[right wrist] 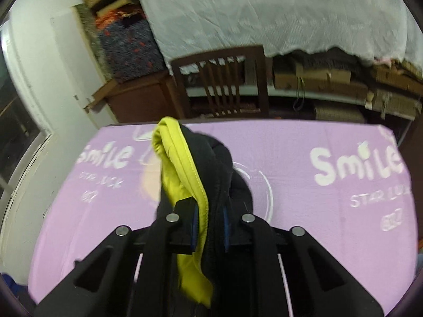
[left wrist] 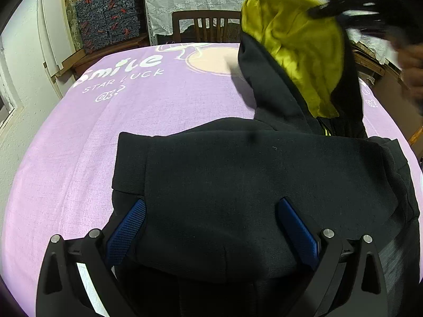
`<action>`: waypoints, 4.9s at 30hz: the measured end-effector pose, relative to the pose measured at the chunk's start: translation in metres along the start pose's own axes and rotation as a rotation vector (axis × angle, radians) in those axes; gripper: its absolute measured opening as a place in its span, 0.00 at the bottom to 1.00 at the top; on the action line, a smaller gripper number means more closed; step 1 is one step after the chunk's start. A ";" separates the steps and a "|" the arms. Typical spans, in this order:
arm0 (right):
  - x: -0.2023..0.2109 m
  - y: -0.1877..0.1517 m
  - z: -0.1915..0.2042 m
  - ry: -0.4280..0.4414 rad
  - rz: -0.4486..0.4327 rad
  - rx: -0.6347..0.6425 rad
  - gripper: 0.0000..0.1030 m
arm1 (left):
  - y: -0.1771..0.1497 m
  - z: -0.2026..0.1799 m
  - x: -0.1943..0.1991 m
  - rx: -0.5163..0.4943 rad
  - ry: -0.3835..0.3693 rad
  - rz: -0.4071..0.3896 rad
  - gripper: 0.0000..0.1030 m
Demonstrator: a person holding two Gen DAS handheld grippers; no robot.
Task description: Fold large clothes
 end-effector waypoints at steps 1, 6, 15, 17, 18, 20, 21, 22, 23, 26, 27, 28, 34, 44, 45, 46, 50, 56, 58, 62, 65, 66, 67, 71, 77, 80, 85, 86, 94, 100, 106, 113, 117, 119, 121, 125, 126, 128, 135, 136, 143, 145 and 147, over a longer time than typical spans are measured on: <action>0.015 -0.003 0.004 0.005 -0.014 0.012 0.12 | 0.000 0.000 0.000 0.000 0.000 0.000 0.97; 0.082 -0.029 0.022 0.033 -0.069 0.065 0.12 | 0.000 0.000 0.001 0.002 0.002 -0.003 0.97; 0.172 -0.142 0.036 0.079 -0.092 0.103 0.13 | -0.008 0.002 0.051 -0.008 0.016 -0.147 0.97; 0.178 -0.168 0.040 0.081 -0.076 0.131 0.13 | -0.012 0.000 0.068 -0.027 0.022 -0.171 0.97; 0.180 -0.181 0.043 0.081 -0.065 0.149 0.13 | -0.015 -0.001 0.075 -0.035 0.027 -0.183 0.97; 0.181 -0.209 0.051 0.071 -0.036 0.192 0.13 | -0.023 -0.003 0.089 -0.062 0.053 -0.203 0.97; 0.181 -0.220 0.053 0.069 -0.025 0.207 0.14 | -0.027 -0.004 0.094 -0.077 0.068 -0.210 0.97; 0.179 -0.235 0.056 0.061 0.000 0.234 0.14 | -0.032 -0.005 0.100 -0.095 0.075 -0.215 0.97; 0.175 -0.244 0.058 0.051 0.016 0.248 0.18 | -0.035 -0.006 0.102 -0.108 0.074 -0.215 0.97; 0.163 -0.274 0.060 0.002 0.101 0.302 0.27 | -0.046 -0.009 0.110 -0.150 0.091 -0.214 0.97; 0.162 -0.284 0.059 -0.010 0.125 0.306 0.33 | -0.049 -0.009 0.113 -0.155 0.096 -0.217 0.97; 0.163 -0.289 0.058 -0.008 0.135 0.303 0.37 | -0.051 -0.009 0.116 -0.158 0.096 -0.218 0.97; 0.200 -0.314 0.046 0.031 0.137 0.215 0.60 | -0.058 -0.019 0.135 -0.179 0.064 -0.237 0.97; 0.225 -0.253 0.016 0.386 -0.027 -0.235 0.20 | -0.021 -0.062 0.127 -0.088 -0.138 -0.158 0.97; 0.219 -0.247 0.016 0.402 -0.028 -0.252 0.19 | -0.018 -0.065 0.122 -0.085 -0.145 -0.147 0.97; 0.210 -0.241 0.017 0.417 -0.027 -0.268 0.19 | -0.016 -0.068 0.113 -0.080 -0.147 -0.134 0.97; 0.172 -0.231 0.021 0.419 0.024 -0.288 0.19 | -0.019 -0.070 0.077 -0.089 -0.112 -0.064 0.97; 0.121 -0.261 0.007 0.381 0.172 -0.337 0.07 | -0.041 -0.051 0.033 -0.116 -0.021 0.020 0.97; 0.114 -0.272 -0.002 0.393 0.179 -0.358 0.00 | -0.044 -0.048 0.036 -0.136 -0.018 0.003 0.97; 0.116 -0.285 -0.021 0.441 0.189 -0.408 0.00 | -0.043 -0.042 0.039 -0.128 -0.025 0.017 0.97; 0.124 -0.284 -0.021 0.411 0.194 -0.398 0.00 | -0.031 -0.035 0.059 -0.093 -0.036 -0.030 0.97; 0.130 -0.281 -0.020 0.385 0.186 -0.381 0.06 | -0.024 -0.034 0.066 -0.094 -0.034 -0.059 0.97; 0.137 -0.274 -0.018 0.364 0.164 -0.353 0.06 | -0.015 -0.036 0.073 -0.098 -0.032 -0.086 0.97; 0.152 -0.234 -0.013 0.322 0.077 -0.298 0.06 | 0.016 -0.045 0.071 -0.089 -0.022 -0.110 0.97; 0.110 -0.182 -0.011 0.272 0.051 -0.282 0.06 | 0.043 -0.056 0.028 -0.054 0.030 -0.081 0.97; 0.082 -0.175 -0.017 0.249 0.065 -0.286 0.05 | 0.046 -0.051 -0.005 -0.039 0.059 -0.031 0.97; 0.044 -0.184 -0.037 0.261 0.091 -0.322 0.00 | 0.041 -0.039 -0.027 0.004 0.018 -0.004 0.97; 0.040 -0.188 -0.039 0.272 0.086 -0.325 0.00 | 0.041 -0.040 -0.027 -0.001 0.025 -0.009 0.97; 0.047 -0.181 -0.040 0.253 0.095 -0.362 0.05 | 0.040 -0.034 0.006 0.019 0.033 -0.003 0.97; 0.118 -0.190 -0.015 0.259 0.036 -0.278 0.08 | 0.006 -0.034 0.069 -0.036 -0.003 -0.058 0.97; 0.168 -0.230 0.020 0.287 0.034 -0.223 0.16 | -0.050 -0.043 0.093 -0.109 0.003 -0.039 0.97; 0.163 -0.276 0.039 0.280 0.112 -0.230 0.20 | -0.072 -0.042 0.069 -0.102 0.041 0.014 0.97; 0.142 -0.293 0.034 0.255 0.159 -0.252 0.17 | -0.072 -0.029 0.059 -0.028 -0.025 0.054 0.97; 0.141 -0.294 0.031 0.270 0.155 -0.265 0.16 | -0.072 -0.025 0.057 -0.010 -0.045 0.072 0.97; 0.142 -0.293 0.030 0.272 0.161 -0.271 0.16 | -0.071 -0.022 0.062 -0.004 -0.049 0.081 0.97; 0.160 -0.293 0.025 0.291 0.152 -0.293 0.22 | -0.070 -0.003 0.091 0.007 -0.079 0.044 0.97; 0.168 -0.293 0.023 0.295 0.142 -0.297 0.31 | -0.070 0.003 0.097 0.009 -0.082 0.030 0.97; 0.191 -0.294 0.017 0.261 0.098 -0.269 0.40 | -0.070 0.023 0.112 0.019 -0.079 0.002 0.97; 0.238 -0.313 -0.029 0.169 0.048 -0.269 0.44 | -0.071 0.067 0.108 0.073 -0.087 0.043 0.97; 0.238 -0.318 -0.040 0.153 0.054 -0.287 0.45 | -0.073 0.071 0.103 0.092 -0.108 0.068 0.97; 0.227 -0.346 -0.076 0.190 0.099 -0.405 0.46 | -0.092 0.076 0.089 0.085 -0.163 0.139 0.97; 0.225 -0.352 -0.077 0.196 0.113 -0.411 0.46 | -0.096 0.072 0.090 0.077 -0.171 0.145 0.97; 0.225 -0.359 -0.078 0.222 0.120 -0.431 0.46 | -0.101 0.071 0.095 0.075 -0.196 0.150 0.97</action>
Point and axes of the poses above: each gripper's, at about its wrist camera, not at the fingertips, and x roughly against the way its jaws point, z to its left, y to its top, the point moved 2 cm from there along -x, roughly the way its jaws point, and after that the axes turned 6 degrees about x, right-handed, at the moved point
